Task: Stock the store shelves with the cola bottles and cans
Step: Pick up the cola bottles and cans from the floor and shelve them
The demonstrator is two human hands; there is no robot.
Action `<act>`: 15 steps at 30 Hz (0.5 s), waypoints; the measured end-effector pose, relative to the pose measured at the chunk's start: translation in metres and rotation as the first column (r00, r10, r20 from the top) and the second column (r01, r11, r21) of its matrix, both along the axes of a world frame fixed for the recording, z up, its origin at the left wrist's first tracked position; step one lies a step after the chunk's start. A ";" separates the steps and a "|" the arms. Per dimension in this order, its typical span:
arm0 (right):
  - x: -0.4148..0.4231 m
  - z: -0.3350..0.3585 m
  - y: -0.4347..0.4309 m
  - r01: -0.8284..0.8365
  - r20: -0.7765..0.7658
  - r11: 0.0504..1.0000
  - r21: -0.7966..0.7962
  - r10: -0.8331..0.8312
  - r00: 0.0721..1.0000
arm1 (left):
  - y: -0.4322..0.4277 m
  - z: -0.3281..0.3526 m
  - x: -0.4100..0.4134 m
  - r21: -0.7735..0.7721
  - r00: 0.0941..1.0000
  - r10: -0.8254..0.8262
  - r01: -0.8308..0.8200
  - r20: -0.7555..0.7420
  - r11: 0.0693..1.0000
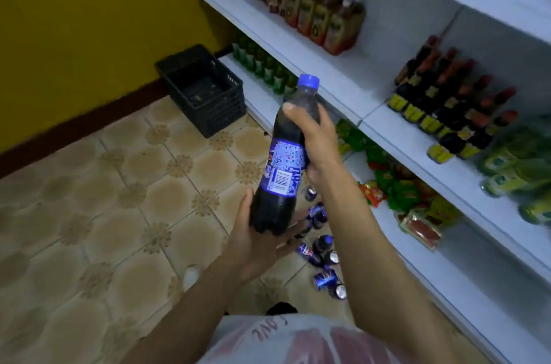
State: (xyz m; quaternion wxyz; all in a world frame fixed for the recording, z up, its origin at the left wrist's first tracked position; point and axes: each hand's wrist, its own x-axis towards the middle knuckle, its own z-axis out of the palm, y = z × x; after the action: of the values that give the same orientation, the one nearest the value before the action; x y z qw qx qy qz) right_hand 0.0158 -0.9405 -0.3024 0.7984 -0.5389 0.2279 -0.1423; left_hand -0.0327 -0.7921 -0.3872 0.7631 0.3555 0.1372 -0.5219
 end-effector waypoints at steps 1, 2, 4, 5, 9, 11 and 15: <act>0.016 0.004 0.011 -0.064 0.040 0.996 0.060 0.062 0.997 | 0.011 0.002 0.012 -0.055 1.000 0.006 -0.007 -0.025 0.998; 0.033 0.008 0.022 -0.130 0.083 0.985 0.112 0.122 0.989 | 0.024 0.006 0.026 -0.110 0.999 0.003 -0.006 -0.034 0.994; 0.068 0.016 0.042 -0.246 0.169 0.949 0.197 0.214 0.962 | 0.050 0.013 0.062 -0.170 1.000 -0.005 0.009 0.026 0.985; 0.086 0.020 0.053 -0.286 0.203 0.930 0.230 0.242 0.949 | 0.064 0.017 0.081 -0.174 0.998 0.004 0.007 0.065 0.985; 0.155 0.031 0.098 -0.265 0.184 0.935 0.234 0.225 0.957 | 0.114 0.034 0.162 -0.084 0.980 0.107 -0.094 0.166 0.992; 0.181 0.029 0.114 -0.187 0.114 0.974 0.125 0.173 0.978 | 0.135 0.044 0.200 -0.030 0.955 0.122 -0.118 0.270 0.993; 0.214 0.020 0.145 -0.145 0.029 0.989 -0.043 0.146 0.989 | 0.164 0.062 0.264 0.074 0.833 0.175 -0.250 0.525 0.965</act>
State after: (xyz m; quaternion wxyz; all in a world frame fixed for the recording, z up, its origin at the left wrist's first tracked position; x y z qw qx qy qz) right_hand 0.2300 -0.7953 -0.2819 0.7990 -0.5680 0.1721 -0.0971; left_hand 0.2317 -0.6283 -0.3256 0.7984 0.5169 0.0035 -0.3088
